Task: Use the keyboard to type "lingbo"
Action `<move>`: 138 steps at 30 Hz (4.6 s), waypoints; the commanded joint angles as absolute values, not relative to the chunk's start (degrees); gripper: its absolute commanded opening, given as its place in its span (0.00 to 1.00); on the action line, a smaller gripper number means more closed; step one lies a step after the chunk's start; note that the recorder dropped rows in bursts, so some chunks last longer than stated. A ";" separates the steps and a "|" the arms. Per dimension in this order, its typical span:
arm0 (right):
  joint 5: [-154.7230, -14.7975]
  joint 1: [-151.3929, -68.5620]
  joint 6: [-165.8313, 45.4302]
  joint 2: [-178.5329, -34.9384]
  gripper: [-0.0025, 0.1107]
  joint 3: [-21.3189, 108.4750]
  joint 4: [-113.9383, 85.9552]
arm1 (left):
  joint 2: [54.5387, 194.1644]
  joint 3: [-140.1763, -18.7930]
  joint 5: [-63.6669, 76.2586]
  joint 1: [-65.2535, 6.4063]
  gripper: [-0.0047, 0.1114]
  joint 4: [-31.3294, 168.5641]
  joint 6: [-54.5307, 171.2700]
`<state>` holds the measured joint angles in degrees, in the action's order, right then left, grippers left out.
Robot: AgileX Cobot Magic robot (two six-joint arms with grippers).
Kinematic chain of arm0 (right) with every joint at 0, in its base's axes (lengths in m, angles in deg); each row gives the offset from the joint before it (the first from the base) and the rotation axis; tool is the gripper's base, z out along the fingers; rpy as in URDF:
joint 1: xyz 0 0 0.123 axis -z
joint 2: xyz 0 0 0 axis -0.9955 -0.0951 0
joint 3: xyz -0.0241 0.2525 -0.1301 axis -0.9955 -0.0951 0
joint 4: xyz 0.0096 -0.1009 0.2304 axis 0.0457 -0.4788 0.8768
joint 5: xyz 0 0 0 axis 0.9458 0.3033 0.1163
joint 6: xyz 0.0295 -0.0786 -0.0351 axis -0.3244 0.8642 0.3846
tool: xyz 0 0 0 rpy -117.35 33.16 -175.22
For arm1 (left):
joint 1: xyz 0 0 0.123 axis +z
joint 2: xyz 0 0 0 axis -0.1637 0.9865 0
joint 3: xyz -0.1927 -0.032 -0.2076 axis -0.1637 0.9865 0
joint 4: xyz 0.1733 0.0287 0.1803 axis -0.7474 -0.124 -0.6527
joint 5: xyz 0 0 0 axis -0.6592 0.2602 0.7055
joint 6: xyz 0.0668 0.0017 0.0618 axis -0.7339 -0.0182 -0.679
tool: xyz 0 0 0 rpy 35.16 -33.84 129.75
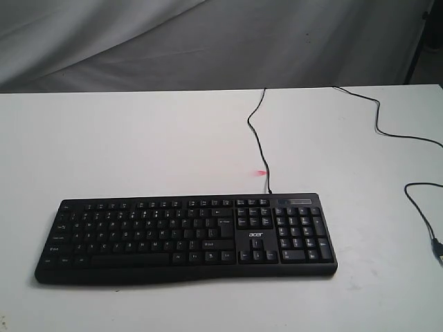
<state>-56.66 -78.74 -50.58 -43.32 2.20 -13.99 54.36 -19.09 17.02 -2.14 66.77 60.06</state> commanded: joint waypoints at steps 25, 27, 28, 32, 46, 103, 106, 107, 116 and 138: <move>-66.98 -118.01 -38.20 -101.91 0.02 22.70 7.66 | 54.54 -18.79 16.77 -2.35 0.05 66.80 60.21; -67.45 -118.39 -37.45 -105.45 0.02 24.80 7.66 | 54.54 -18.79 16.77 -2.35 0.05 66.80 60.21; -67.54 -118.39 -37.24 -107.45 0.02 25.92 7.66 | 54.54 -18.79 16.77 -2.35 0.05 66.80 60.21; -68.68 -118.39 -32.89 -114.61 0.02 28.90 7.66 | 54.54 -18.79 16.77 -2.35 0.05 66.80 60.21; -87.83 -119.40 -24.84 -131.88 0.02 29.48 7.56 | 54.54 -18.79 16.77 -2.35 0.05 66.80 60.21; -92.24 -118.38 -24.90 -150.45 0.02 37.48 0.90 | 54.54 -18.79 16.77 -2.35 0.05 66.80 60.21; -92.24 -118.14 -24.90 -150.79 0.02 37.48 0.90 | 54.54 -18.79 16.77 -2.35 0.05 66.80 60.21; -92.24 -118.15 -24.90 -150.91 0.02 37.48 0.90 | 54.54 -18.79 16.77 -2.35 0.05 66.80 60.21; -92.02 -118.15 -24.90 -151.26 0.02 37.48 0.90 | 54.54 -18.79 16.77 -2.35 0.05 66.80 60.21; -90.59 -118.15 -24.90 -149.32 0.02 37.48 -0.01 | 54.54 -18.79 16.77 -2.35 0.05 66.80 60.21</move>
<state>-90.92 -118.54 -24.95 -150.54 37.63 0.80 54.36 -19.09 17.02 -2.14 66.77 60.06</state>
